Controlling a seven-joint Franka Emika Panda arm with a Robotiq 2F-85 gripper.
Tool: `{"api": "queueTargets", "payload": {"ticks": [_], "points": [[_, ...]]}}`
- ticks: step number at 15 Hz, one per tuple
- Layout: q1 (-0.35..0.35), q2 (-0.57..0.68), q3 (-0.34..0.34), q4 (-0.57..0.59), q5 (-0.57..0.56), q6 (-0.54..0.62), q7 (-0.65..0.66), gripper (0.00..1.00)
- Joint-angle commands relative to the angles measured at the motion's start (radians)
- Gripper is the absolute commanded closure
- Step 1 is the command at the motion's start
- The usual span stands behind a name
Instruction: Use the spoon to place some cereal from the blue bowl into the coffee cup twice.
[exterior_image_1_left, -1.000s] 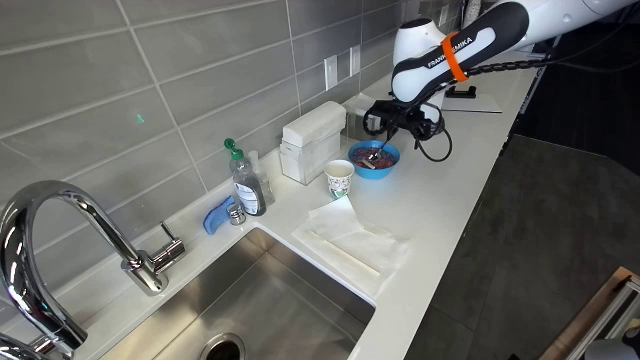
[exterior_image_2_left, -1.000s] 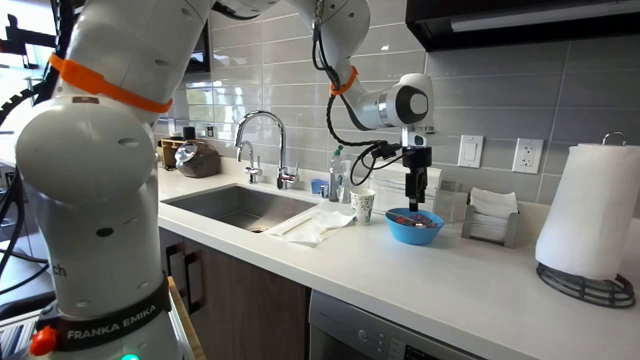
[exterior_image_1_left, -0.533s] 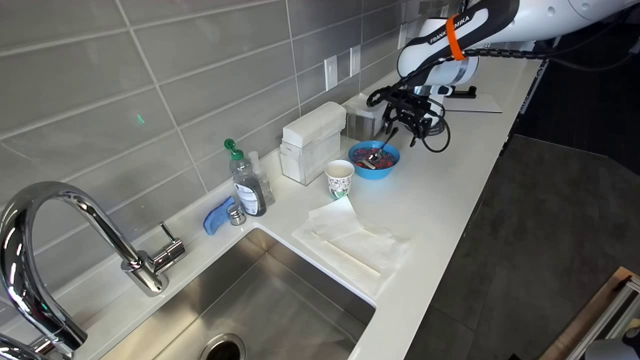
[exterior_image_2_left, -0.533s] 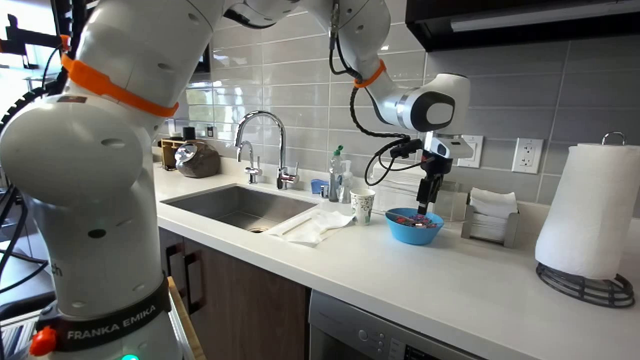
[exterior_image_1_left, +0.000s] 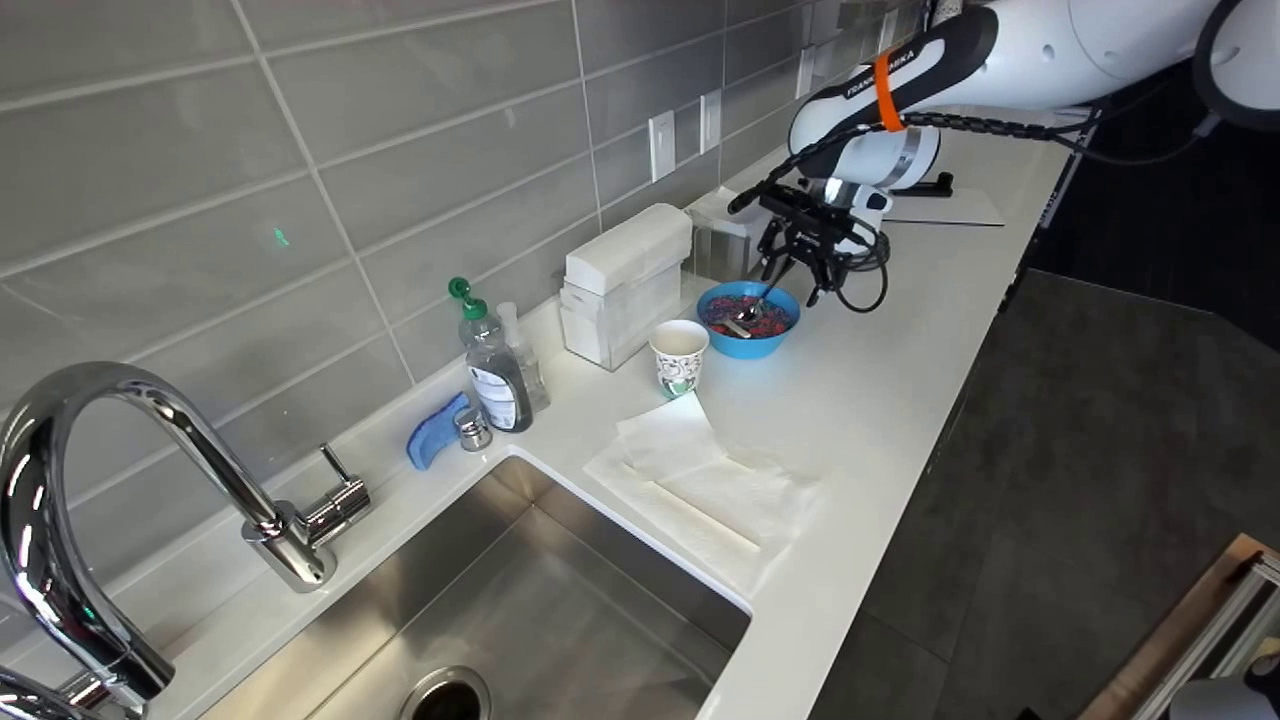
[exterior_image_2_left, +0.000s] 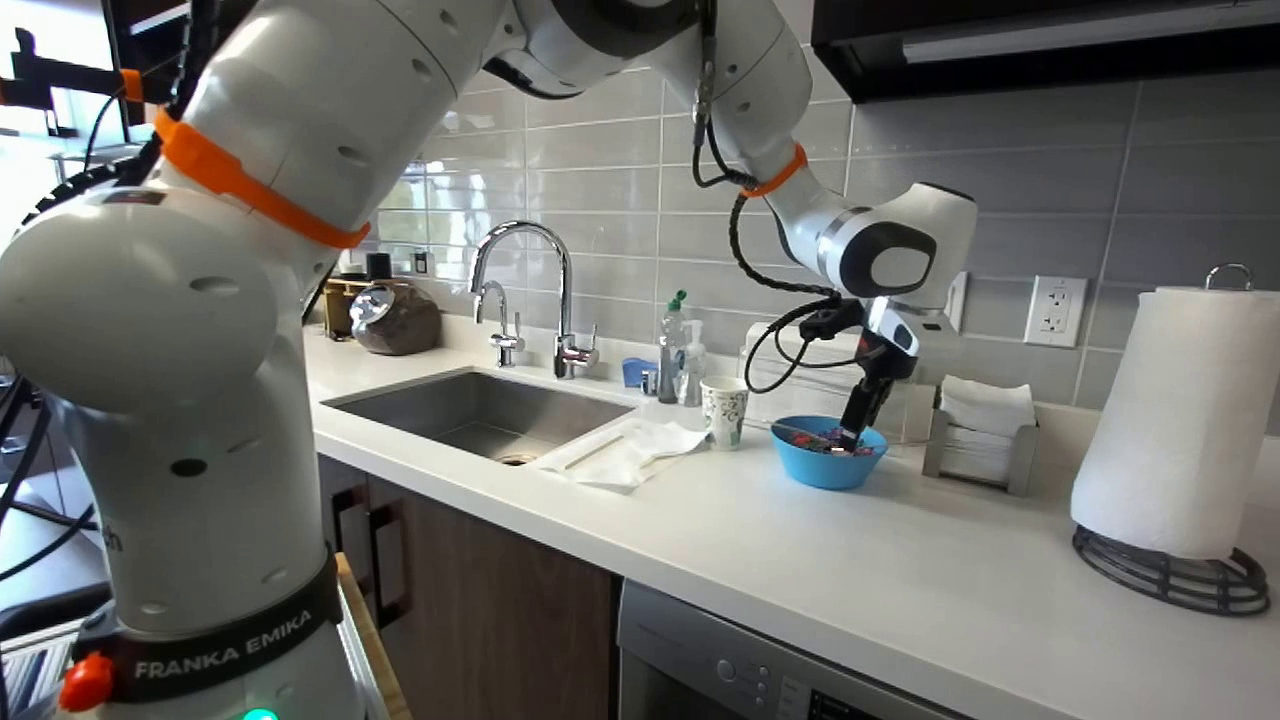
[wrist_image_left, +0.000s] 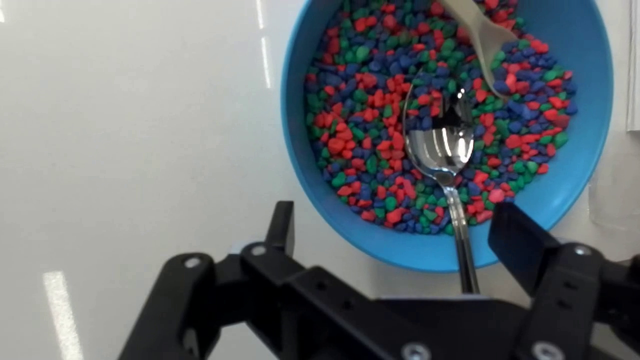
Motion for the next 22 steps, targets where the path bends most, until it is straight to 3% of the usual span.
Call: {"api": "queueTargets", "payload": {"ticks": [1,2,3,6,10,11,13,18,22], "points": [[0.006,0.074,-0.002,0.100,0.013,-0.066,-0.015,0.05],[0.011,0.088,-0.006,0.121,0.006,-0.078,-0.009,0.14],[0.014,0.099,-0.007,0.137,0.002,-0.088,-0.007,0.14],[0.021,0.128,-0.010,0.185,-0.006,-0.120,-0.001,0.31],[0.026,0.148,-0.011,0.227,-0.015,-0.164,-0.003,0.36],[0.027,0.151,-0.012,0.235,-0.018,-0.173,-0.004,0.33],[0.029,0.157,-0.017,0.247,-0.023,-0.178,-0.006,0.43],[0.039,0.166,-0.037,0.260,-0.067,-0.161,-0.012,0.52],[0.045,0.173,-0.032,0.254,-0.084,-0.142,-0.031,0.47]]}}
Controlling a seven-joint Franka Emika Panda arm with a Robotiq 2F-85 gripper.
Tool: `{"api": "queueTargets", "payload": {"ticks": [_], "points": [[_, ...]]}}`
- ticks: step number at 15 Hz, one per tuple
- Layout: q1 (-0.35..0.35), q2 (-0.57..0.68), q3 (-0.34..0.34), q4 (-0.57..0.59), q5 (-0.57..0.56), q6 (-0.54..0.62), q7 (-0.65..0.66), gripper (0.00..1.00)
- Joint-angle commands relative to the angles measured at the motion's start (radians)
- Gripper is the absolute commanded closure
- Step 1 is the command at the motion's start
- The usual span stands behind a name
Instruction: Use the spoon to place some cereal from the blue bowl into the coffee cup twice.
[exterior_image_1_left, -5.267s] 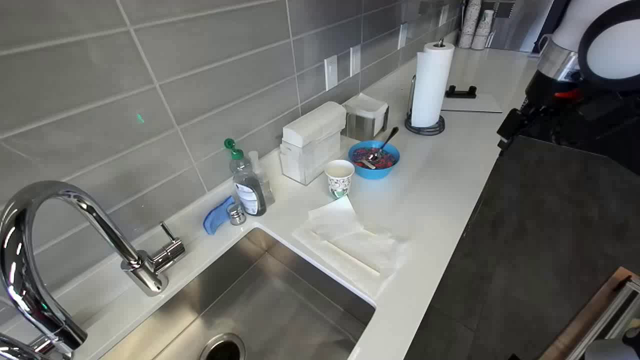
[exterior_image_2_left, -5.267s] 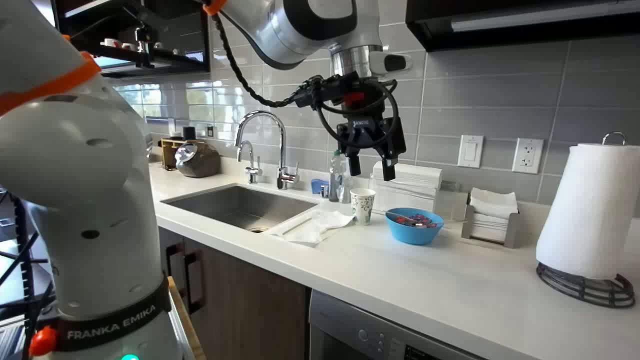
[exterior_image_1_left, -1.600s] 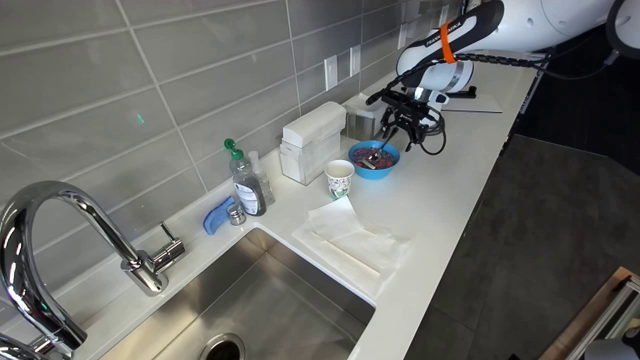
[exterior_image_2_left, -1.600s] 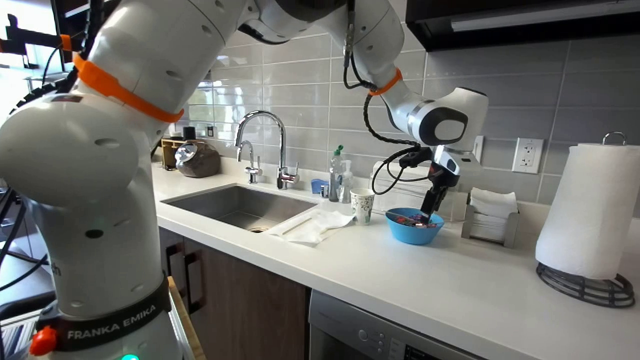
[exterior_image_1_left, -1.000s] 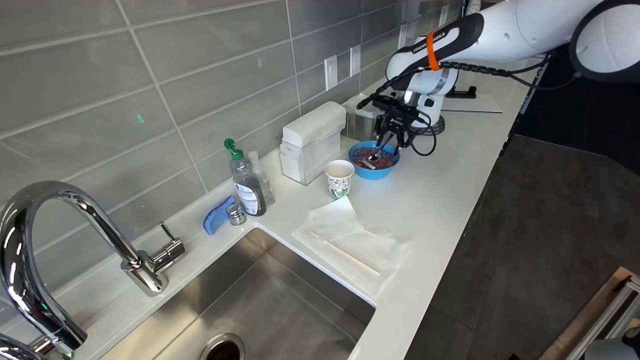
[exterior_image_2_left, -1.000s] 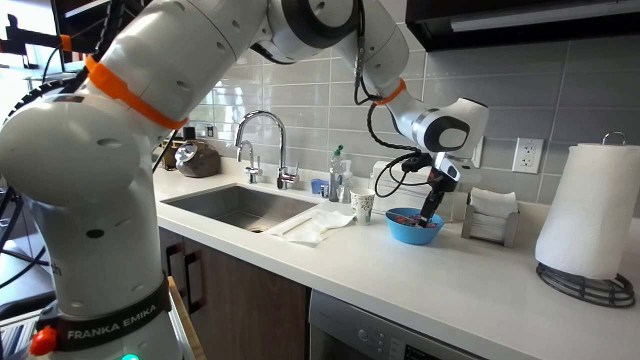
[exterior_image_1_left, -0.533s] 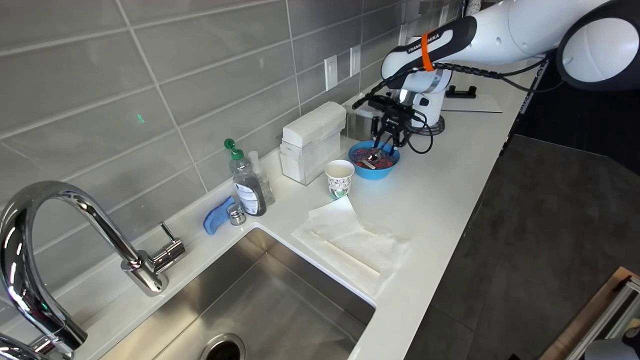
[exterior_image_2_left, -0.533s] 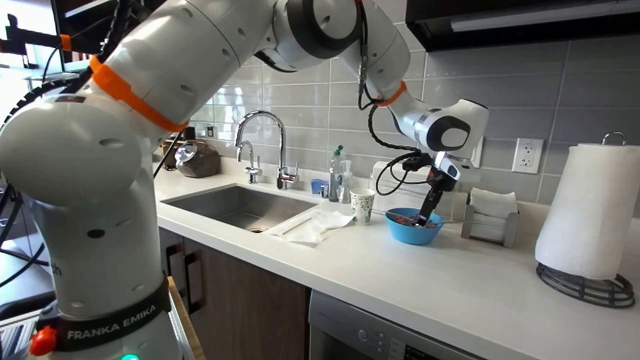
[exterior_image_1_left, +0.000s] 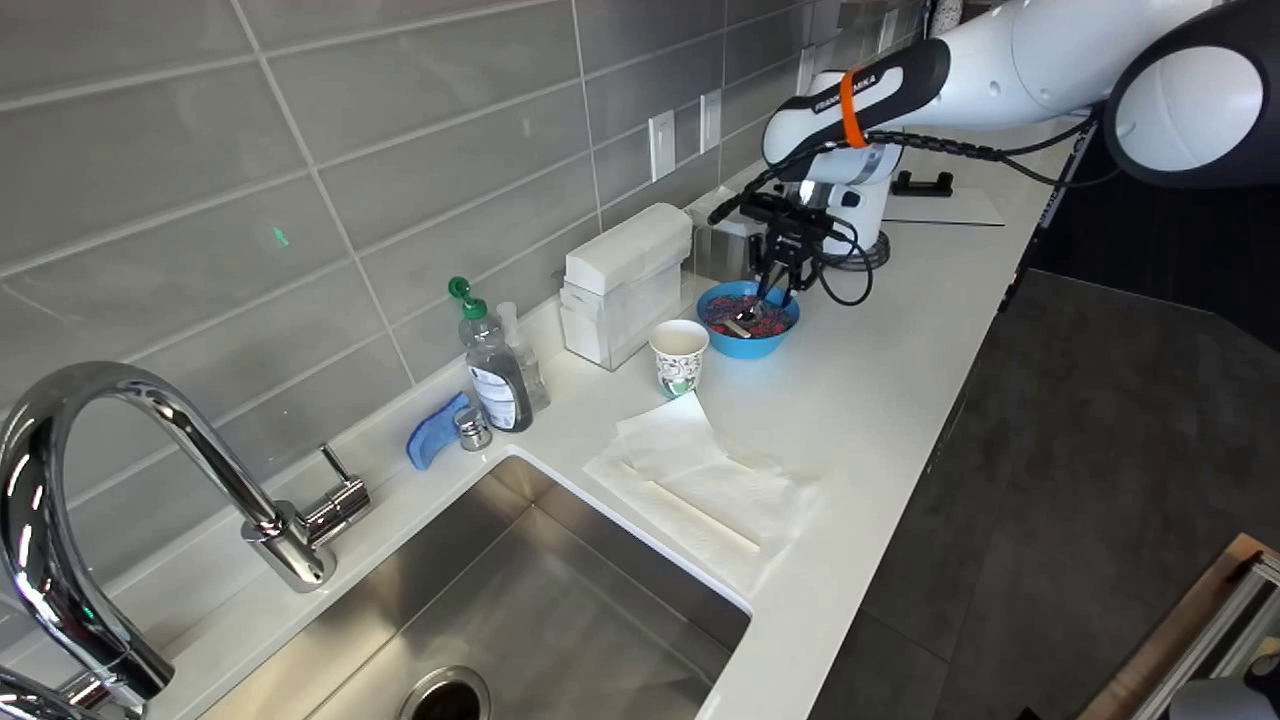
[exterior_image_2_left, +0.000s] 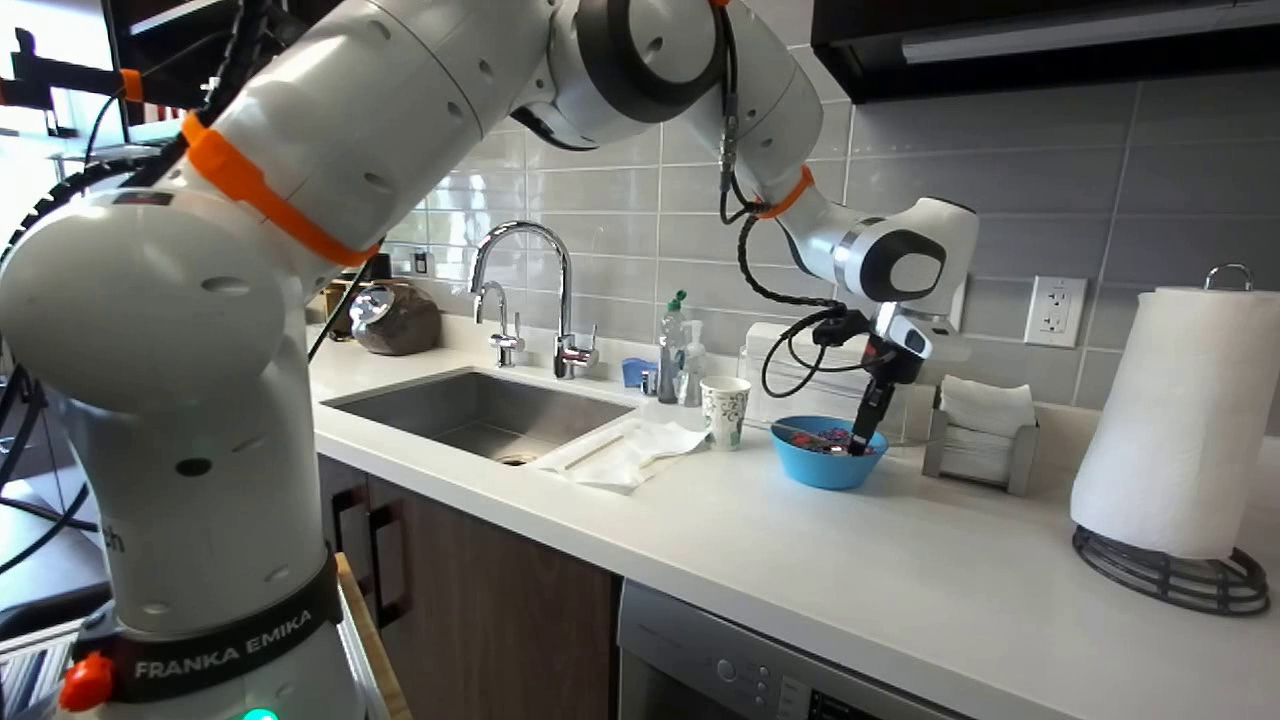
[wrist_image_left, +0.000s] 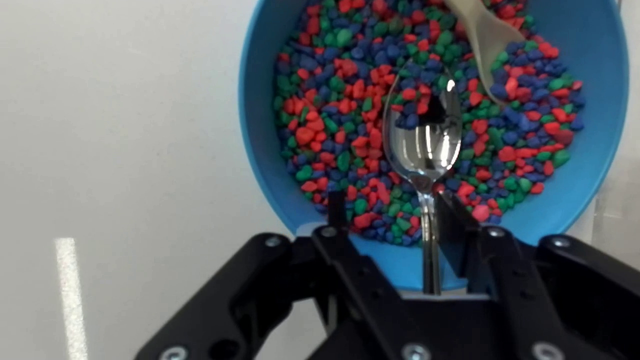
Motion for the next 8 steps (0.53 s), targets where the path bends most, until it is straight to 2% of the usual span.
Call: {"api": "queueTargets", "payload": {"ticks": [1,4,7,8], "points": [[0.020,0.031,-0.011,0.028,-0.021,0.003,-0.020,0.45],[0.024,0.032,-0.007,0.026,-0.018,0.019,-0.033,0.49],[0.034,0.033,-0.012,0.024,-0.028,0.034,-0.038,0.72],[0.035,0.033,-0.012,0.022,-0.029,0.040,-0.042,0.76]]}}
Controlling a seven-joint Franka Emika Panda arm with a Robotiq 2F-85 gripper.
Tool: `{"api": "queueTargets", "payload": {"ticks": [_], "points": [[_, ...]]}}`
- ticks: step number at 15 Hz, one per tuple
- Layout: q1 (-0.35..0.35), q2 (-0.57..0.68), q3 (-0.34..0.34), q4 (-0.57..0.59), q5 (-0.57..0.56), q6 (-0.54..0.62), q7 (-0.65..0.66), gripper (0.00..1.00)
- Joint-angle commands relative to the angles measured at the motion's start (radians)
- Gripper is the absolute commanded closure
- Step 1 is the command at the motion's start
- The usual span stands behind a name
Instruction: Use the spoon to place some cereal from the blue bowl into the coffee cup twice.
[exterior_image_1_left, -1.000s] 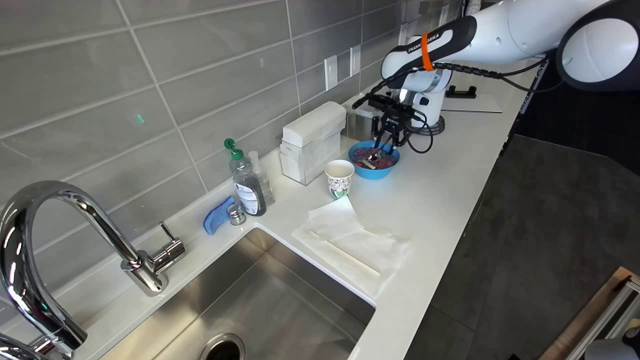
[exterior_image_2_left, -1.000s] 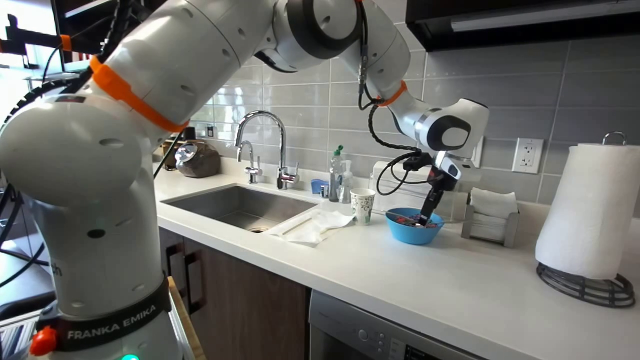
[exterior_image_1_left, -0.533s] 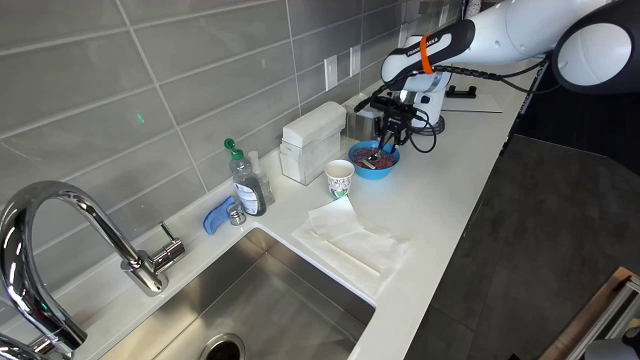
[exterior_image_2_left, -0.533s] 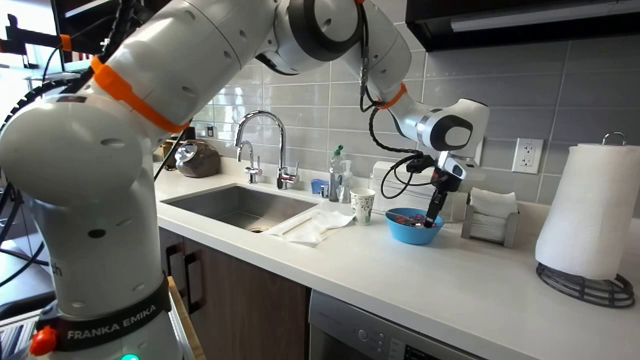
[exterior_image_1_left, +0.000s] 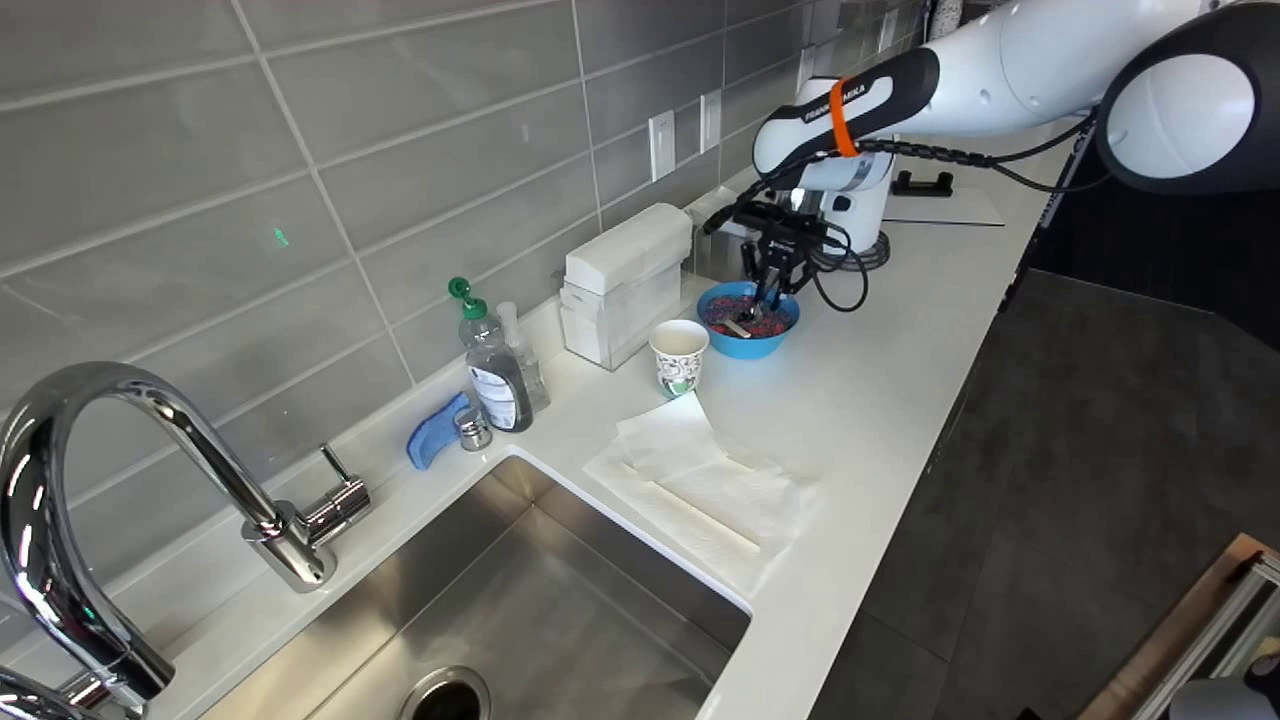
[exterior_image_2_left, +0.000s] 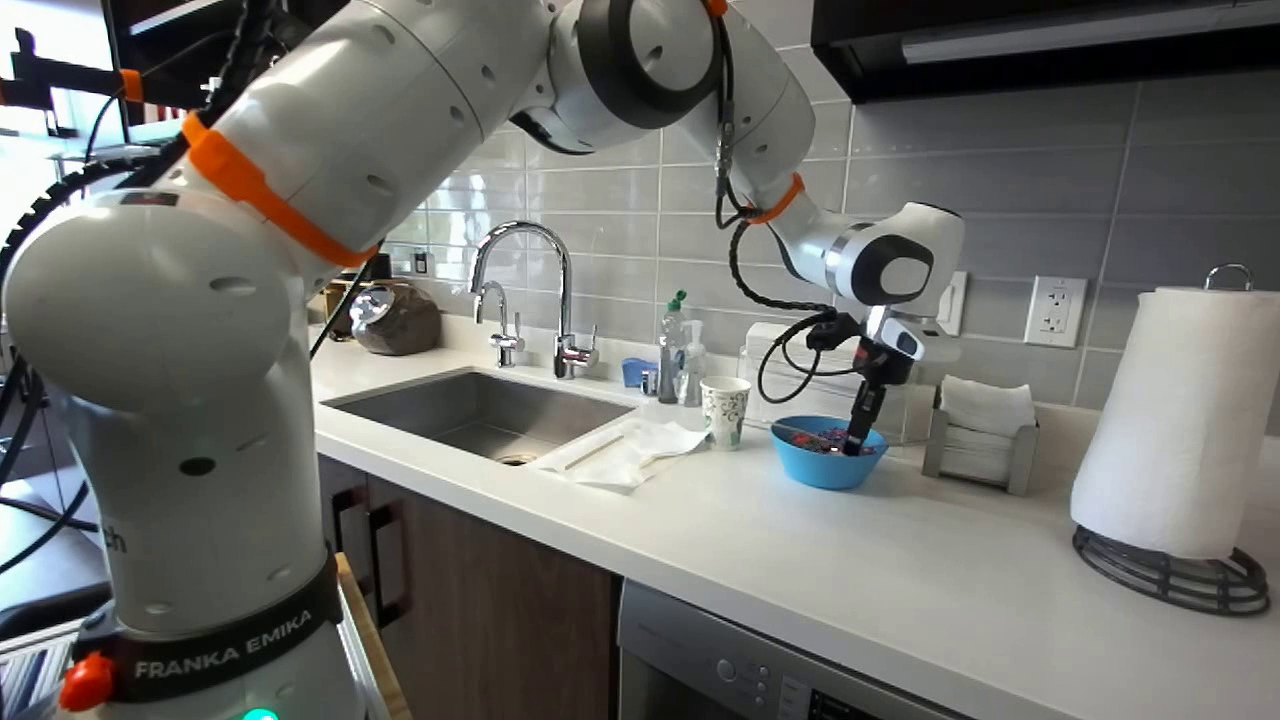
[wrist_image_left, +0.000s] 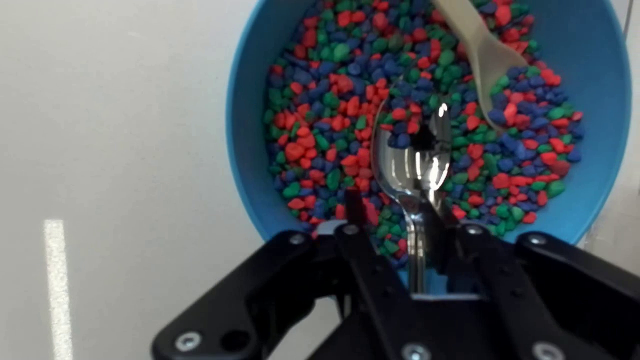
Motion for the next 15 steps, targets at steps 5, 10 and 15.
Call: {"api": "queueTargets", "payload": {"ticks": [5,10,15], "points": [[0.024,0.024,-0.018,0.014,-0.043,0.047,-0.022,0.61],[0.035,0.025,-0.024,0.007,-0.063,0.100,-0.033,0.58],[0.028,0.016,-0.006,0.001,-0.048,0.127,-0.079,0.61]]}}
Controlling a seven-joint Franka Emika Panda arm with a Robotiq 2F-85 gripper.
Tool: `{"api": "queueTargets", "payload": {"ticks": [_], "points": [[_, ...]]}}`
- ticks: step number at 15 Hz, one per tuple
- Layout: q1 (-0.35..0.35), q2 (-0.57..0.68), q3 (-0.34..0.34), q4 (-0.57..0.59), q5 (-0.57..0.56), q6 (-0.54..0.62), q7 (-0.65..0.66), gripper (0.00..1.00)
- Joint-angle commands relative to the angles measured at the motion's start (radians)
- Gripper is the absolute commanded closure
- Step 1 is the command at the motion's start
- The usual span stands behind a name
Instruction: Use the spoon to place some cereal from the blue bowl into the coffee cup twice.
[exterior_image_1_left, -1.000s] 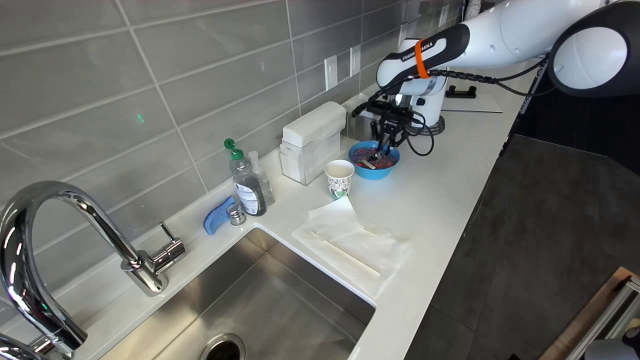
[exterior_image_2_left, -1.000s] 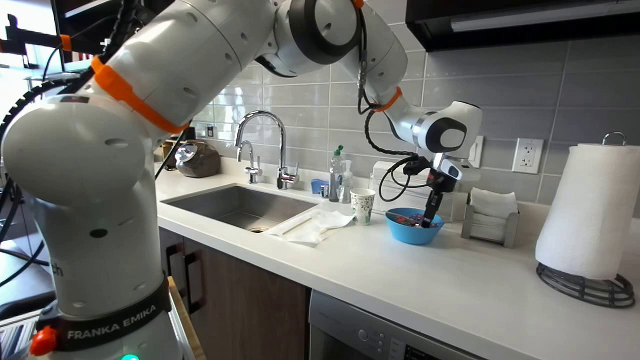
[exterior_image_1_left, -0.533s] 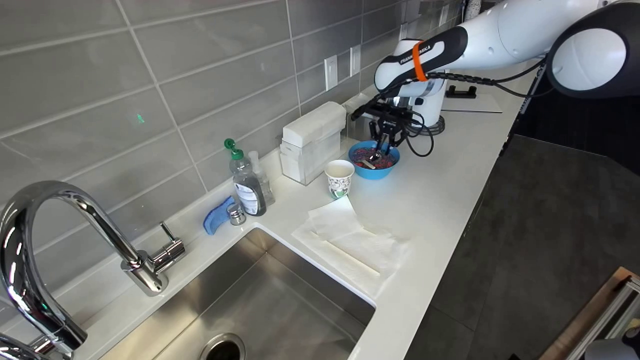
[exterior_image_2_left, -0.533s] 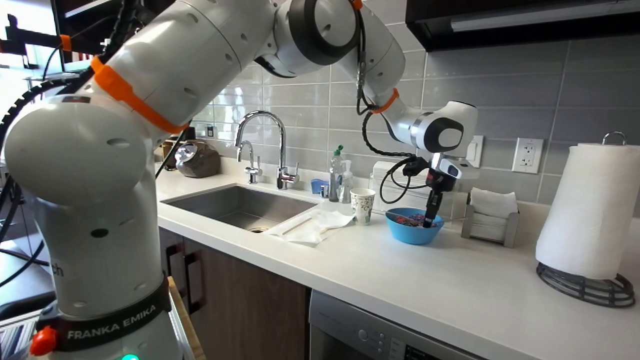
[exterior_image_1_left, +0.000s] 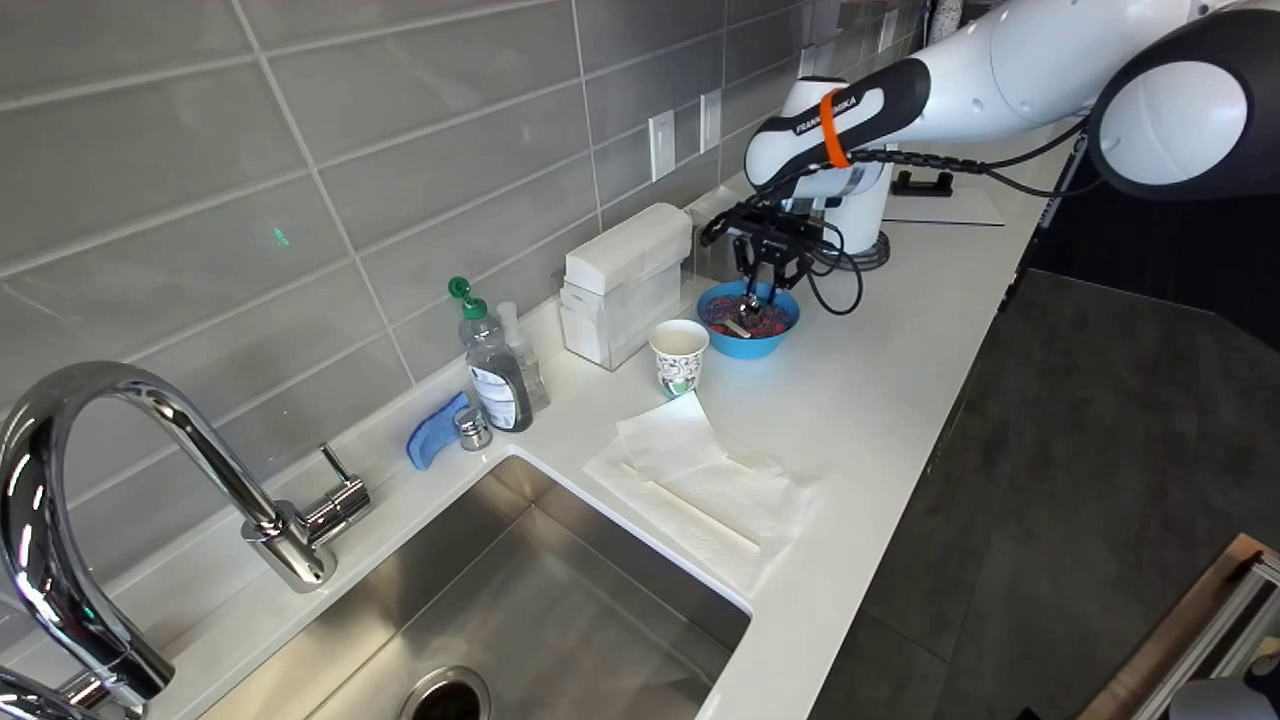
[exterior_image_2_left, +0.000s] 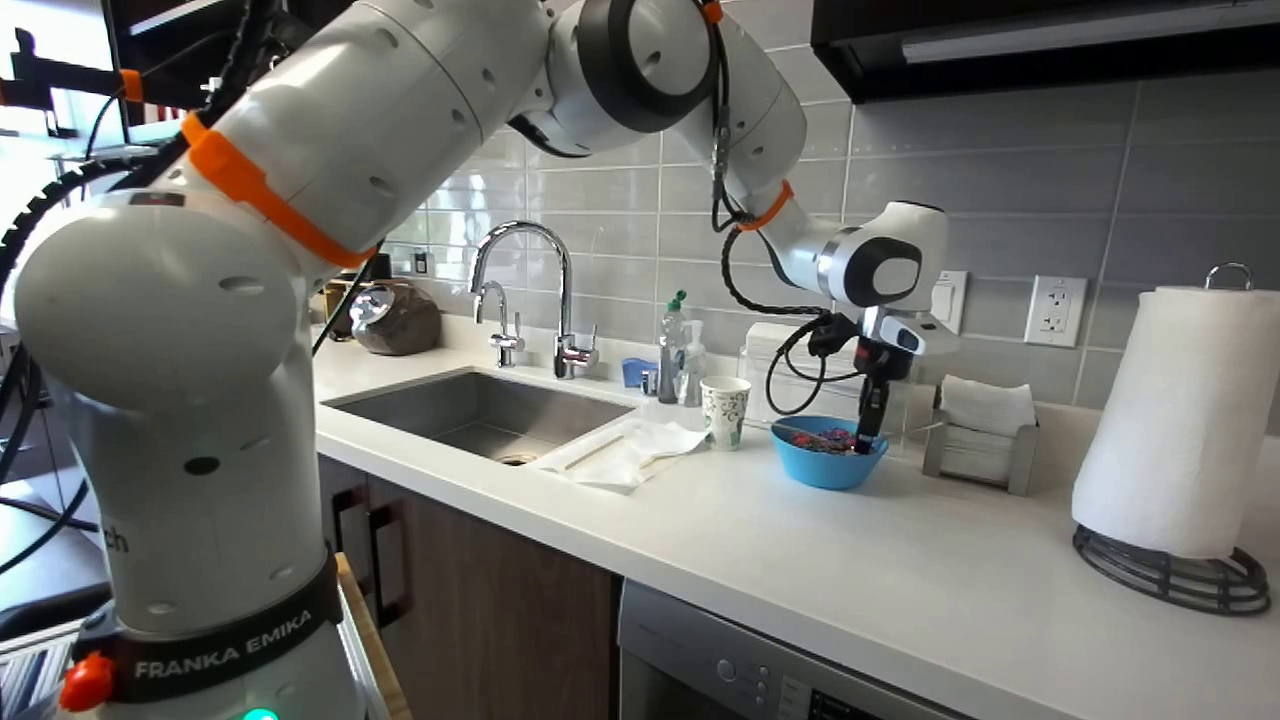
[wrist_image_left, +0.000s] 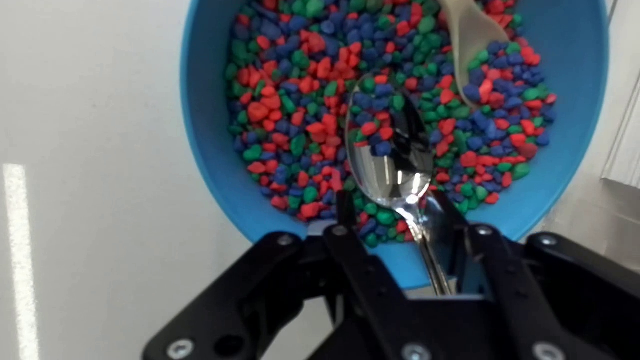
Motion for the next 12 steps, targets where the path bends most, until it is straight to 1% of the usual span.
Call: {"api": "queueTargets", "payload": {"ticks": [1,3,4,6,12], "points": [[0.003,0.007,0.003,0.001,0.002,0.027,-0.048,0.62],[0.004,0.004,0.004,0.001,0.002,0.021,-0.069,0.60],[0.003,0.002,0.005,0.000,0.004,0.020,-0.081,0.58],[0.009,0.003,-0.002,-0.001,-0.008,0.034,-0.103,0.61],[0.011,0.014,0.006,0.006,-0.003,0.079,-0.195,0.62]]}}
